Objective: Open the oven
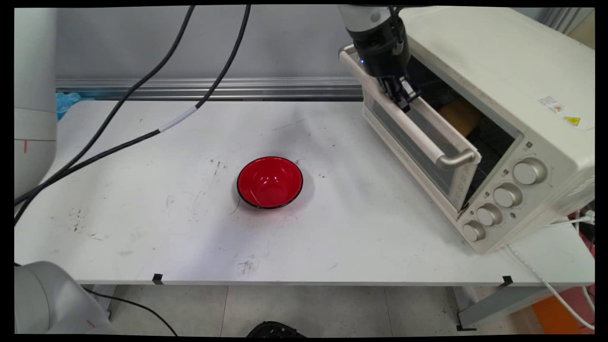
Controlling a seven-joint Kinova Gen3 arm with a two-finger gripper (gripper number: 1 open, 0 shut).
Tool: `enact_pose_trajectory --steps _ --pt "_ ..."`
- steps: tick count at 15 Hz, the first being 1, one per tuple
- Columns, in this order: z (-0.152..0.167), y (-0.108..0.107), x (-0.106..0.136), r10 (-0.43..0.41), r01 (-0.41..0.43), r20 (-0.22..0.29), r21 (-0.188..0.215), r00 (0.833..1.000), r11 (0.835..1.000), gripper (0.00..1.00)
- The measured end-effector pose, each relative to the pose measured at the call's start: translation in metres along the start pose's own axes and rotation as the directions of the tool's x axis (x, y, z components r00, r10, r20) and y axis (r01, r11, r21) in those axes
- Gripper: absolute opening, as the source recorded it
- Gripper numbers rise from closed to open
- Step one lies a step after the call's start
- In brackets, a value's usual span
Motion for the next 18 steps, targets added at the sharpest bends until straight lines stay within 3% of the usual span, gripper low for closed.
enact_pose_trajectory --steps 18 --pt "0.011 0.009 -0.07 -0.023 0.022 0.05 0.023 0.998 1.0 0.0"
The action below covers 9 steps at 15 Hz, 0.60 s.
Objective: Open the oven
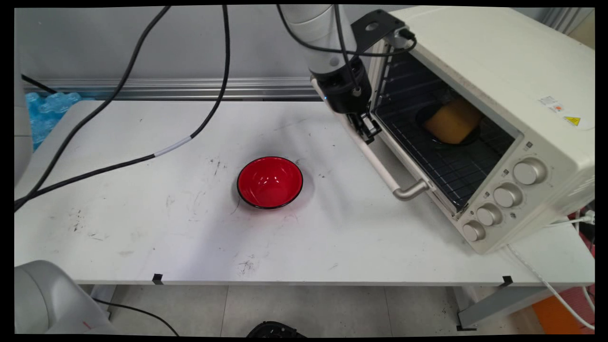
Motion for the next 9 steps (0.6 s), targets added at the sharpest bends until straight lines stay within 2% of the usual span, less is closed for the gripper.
enact_pose_trajectory --steps 9 --pt "0.006 0.002 -0.036 -0.023 0.024 -0.02 0.024 1.0 0.999 0.0"
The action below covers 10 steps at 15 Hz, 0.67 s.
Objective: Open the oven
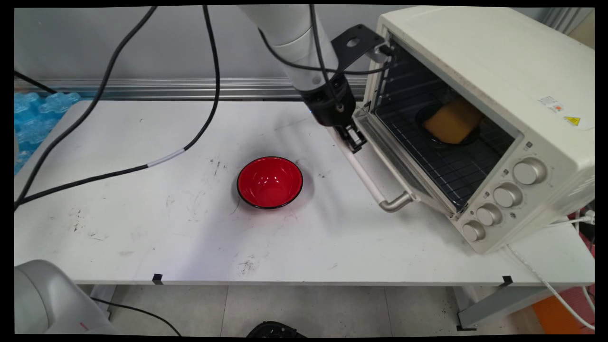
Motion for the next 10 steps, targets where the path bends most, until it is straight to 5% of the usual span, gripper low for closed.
enact_pose_trajectory --steps 10 --pt "0.003 0.006 -0.04 0.007 -0.006 -0.026 0.02 1.0 1.0 0.0"
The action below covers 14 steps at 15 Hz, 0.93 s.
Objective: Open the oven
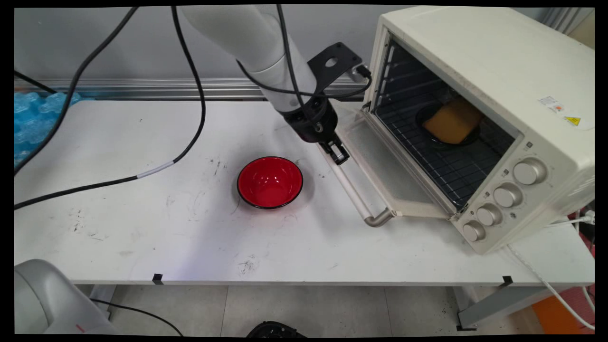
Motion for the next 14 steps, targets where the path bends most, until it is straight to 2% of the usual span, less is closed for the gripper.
enact_pose_trajectory --steps 14 --pt "-0.001 0.007 -0.035 0.011 -0.011 0.003 0.027 1.0 1.0 0.0"
